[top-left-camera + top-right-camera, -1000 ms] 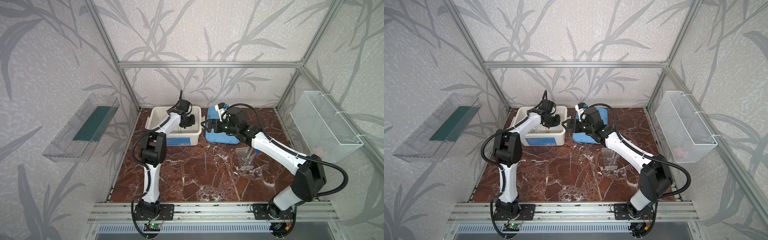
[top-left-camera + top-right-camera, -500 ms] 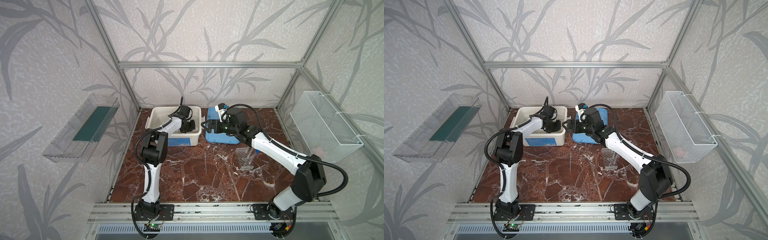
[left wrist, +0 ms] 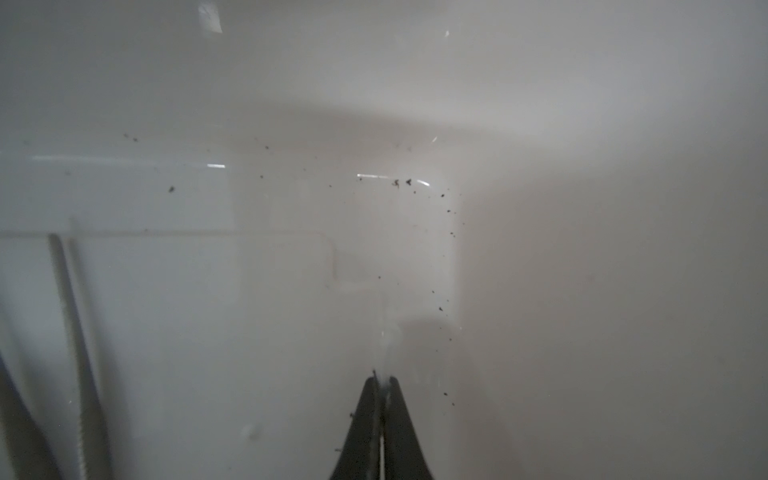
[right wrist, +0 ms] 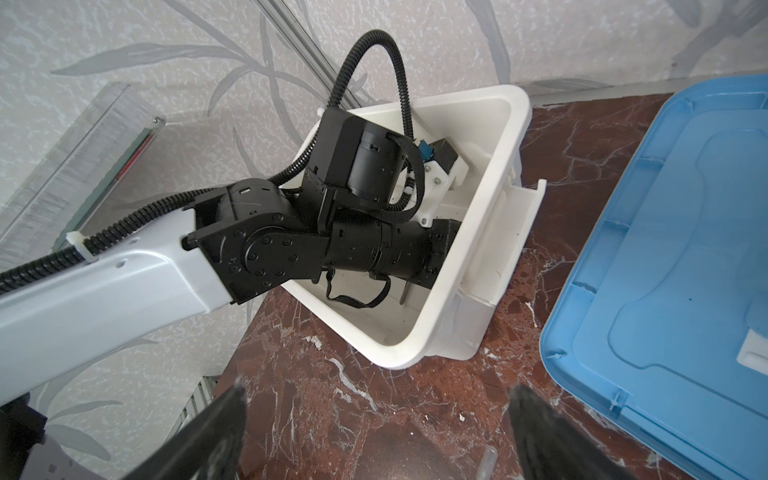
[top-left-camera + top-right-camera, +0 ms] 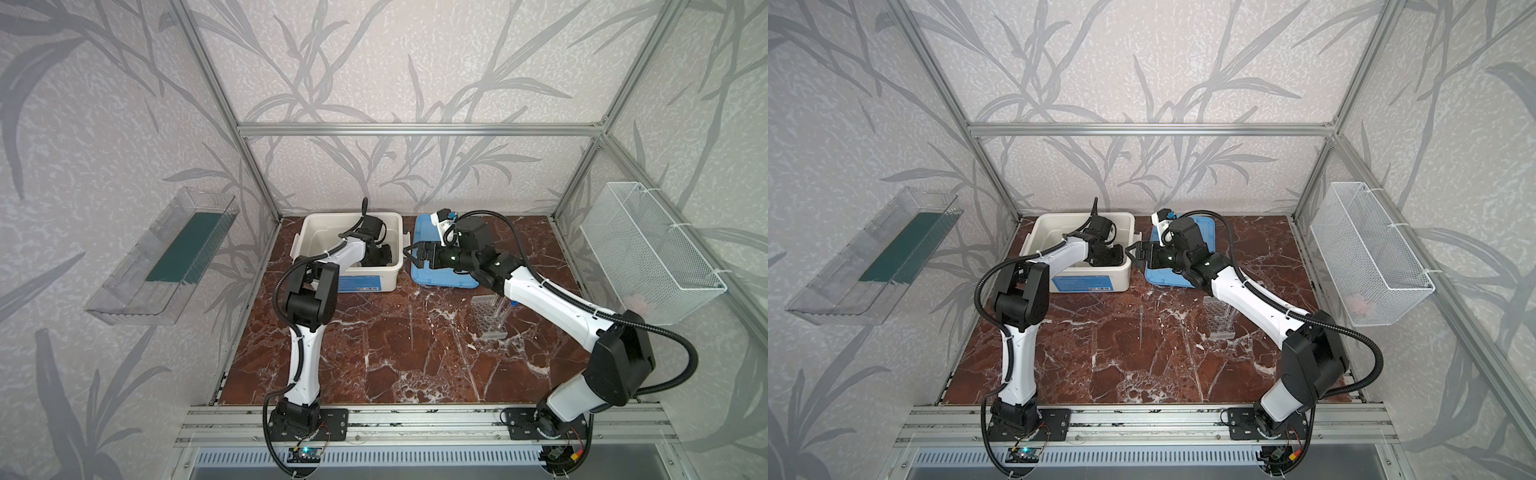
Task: Organize the chemistry lab equipment
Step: 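Open the left gripper to release the pipette and lift out of the tub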
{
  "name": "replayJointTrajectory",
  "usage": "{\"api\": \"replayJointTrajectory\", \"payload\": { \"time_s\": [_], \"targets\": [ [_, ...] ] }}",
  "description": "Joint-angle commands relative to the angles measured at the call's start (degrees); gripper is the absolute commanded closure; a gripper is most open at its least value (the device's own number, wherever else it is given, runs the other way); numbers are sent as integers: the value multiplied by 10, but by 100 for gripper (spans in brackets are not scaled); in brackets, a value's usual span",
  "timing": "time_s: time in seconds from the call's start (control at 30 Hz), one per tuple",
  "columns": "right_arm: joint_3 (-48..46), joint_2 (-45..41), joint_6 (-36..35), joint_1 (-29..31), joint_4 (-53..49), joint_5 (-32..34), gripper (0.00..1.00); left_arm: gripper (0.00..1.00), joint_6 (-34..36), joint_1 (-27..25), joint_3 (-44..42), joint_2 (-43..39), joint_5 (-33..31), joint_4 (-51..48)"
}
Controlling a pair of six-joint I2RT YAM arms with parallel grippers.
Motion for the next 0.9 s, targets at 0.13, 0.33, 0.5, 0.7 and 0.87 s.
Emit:
{"api": "replayJointTrajectory", "payload": {
  "time_s": [0.13,0.33,0.5,0.7,0.87],
  "targets": [
    [-12,-30,-1,0,14,5,4,85,7,-11,-7,-4,-28,-26],
    [-15,-38,-4,0,10,11,4,78,15,-12,2,-21,-34,-48],
    [-16,-45,-6,0,7,12,4,64,21,-13,9,-64,-58,-74],
    [-19,-58,-3,0,5,5,4,51,19,-13,4,-140,-76,-83],
    [-26,-99,-5,-4,-23,19,1,19,10,-13,2,-210,-86,-107]
  ]
}}
